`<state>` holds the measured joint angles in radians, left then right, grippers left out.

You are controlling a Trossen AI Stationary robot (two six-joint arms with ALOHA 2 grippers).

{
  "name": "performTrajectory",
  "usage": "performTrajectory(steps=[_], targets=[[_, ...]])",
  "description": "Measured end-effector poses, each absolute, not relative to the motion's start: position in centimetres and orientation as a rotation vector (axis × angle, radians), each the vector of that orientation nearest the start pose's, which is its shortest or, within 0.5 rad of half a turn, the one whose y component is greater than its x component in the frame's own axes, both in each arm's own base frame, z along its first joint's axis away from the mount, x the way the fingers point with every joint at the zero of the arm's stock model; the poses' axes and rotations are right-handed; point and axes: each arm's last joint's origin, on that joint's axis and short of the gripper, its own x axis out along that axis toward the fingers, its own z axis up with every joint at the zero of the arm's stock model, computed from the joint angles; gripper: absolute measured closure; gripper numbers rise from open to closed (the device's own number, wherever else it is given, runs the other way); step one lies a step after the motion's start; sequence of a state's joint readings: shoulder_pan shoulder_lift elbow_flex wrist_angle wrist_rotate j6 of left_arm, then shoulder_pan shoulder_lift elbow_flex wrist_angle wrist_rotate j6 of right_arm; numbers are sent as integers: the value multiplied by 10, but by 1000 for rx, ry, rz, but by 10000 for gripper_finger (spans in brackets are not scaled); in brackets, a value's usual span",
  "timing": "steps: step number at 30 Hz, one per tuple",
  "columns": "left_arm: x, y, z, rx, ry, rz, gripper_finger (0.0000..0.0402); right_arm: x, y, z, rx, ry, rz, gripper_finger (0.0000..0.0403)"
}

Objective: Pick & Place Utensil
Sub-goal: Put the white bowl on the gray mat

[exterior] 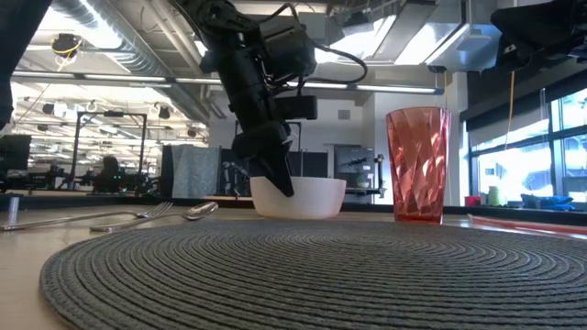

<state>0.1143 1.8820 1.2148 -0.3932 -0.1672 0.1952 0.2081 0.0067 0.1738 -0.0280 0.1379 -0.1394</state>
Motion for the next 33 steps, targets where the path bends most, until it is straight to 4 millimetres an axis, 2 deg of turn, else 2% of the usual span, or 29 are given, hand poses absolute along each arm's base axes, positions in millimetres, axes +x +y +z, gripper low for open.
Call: performTrajectory(steps=[5, 7, 12, 16, 22, 29, 33], targets=[[375, 45, 166, 224, 1085, 139, 375, 82, 13, 219, -115, -142, 60, 386], [375, 43, 166, 250, 1091, 141, 391, 82, 13, 219, -115, -142, 60, 386], [374, 36, 172, 292, 1082, 135, 397, 82, 13, 219, -115, -142, 61, 386], [369, 28, 189, 288, 1051, 122, 398, 82, 13, 219, -115, -142, 61, 386], [353, 12, 228, 276, 968, 117, 398, 82, 13, 218, -115, -141, 60, 386], [322, -11, 276, 276, 868, 67, 398, 82, 13, 219, -115, -142, 60, 386], [303, -29, 296, 293, 834, -20, 398, 82, 13, 219, -115, -142, 61, 386]])
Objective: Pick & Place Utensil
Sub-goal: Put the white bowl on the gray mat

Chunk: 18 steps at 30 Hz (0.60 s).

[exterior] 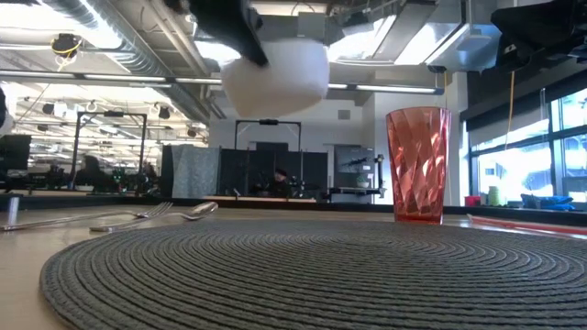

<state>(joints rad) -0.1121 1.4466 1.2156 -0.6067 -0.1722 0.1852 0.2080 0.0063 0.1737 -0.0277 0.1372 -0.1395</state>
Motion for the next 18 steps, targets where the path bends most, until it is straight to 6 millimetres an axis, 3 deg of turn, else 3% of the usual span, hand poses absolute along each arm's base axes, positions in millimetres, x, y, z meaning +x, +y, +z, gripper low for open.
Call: performTrajectory(steps=[3, 7, 18], targets=[[291, -43, 306, 305, 812, -69, 398, 82, 13, 219, -116, -142, 60, 386], [278, -58, 304, 328, 816, -132, 398, 82, 13, 219, -116, -142, 60, 386], [273, -78, 260, 341, 889, -177, 398, 82, 13, 219, -115, -142, 60, 386]])
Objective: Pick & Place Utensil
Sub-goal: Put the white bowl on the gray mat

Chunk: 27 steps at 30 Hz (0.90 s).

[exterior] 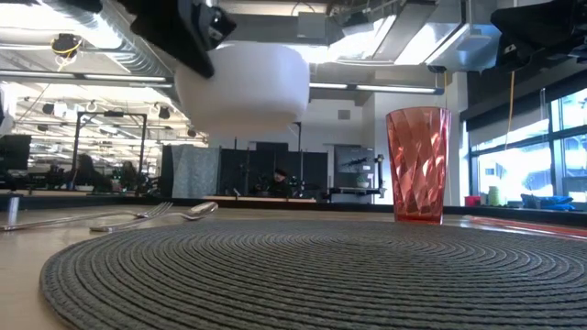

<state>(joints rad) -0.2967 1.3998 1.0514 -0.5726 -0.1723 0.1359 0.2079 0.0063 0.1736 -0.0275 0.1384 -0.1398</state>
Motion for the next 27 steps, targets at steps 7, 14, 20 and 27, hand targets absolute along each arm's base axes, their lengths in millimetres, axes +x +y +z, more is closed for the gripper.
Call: performTrajectory(steps=[7, 14, 20, 27], targets=[[279, -83, 256, 396, 830, -22, 398, 82, 13, 219, -119, -143, 59, 386], [293, -92, 246, 326, 829, -55, 398, 82, 12, 219, -116, -138, 9, 386], [318, -102, 237, 333, 911, -105, 398, 82, 11, 219, -114, -137, -2, 386], [354, -119, 230, 340, 943, -250, 398, 82, 11, 218, -115, -134, -1, 386]])
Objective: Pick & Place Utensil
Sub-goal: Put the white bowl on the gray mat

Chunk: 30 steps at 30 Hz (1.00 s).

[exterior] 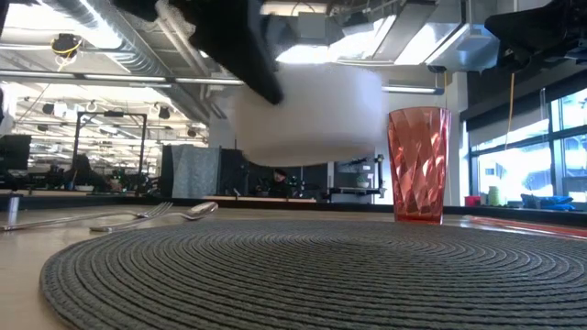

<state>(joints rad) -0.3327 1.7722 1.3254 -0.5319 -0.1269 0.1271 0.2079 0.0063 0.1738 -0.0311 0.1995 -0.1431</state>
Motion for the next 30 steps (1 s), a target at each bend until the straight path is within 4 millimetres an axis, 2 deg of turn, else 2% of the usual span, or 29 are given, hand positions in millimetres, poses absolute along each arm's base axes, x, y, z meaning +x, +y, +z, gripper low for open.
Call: performTrajectory(steps=[9, 17, 23, 30], targets=[[386, -143, 219, 379, 972, -373, 398, 82, 11, 218, -116, -130, -1, 386], [395, -163, 205, 407, 985, -444, 398, 82, 12, 218, -115, -130, 0, 386], [397, -167, 194, 427, 1001, -460, 398, 82, 11, 218, -113, -130, 0, 386], [405, -172, 190, 397, 935, -533, 398, 82, 12, 218, -116, -130, 0, 386]])
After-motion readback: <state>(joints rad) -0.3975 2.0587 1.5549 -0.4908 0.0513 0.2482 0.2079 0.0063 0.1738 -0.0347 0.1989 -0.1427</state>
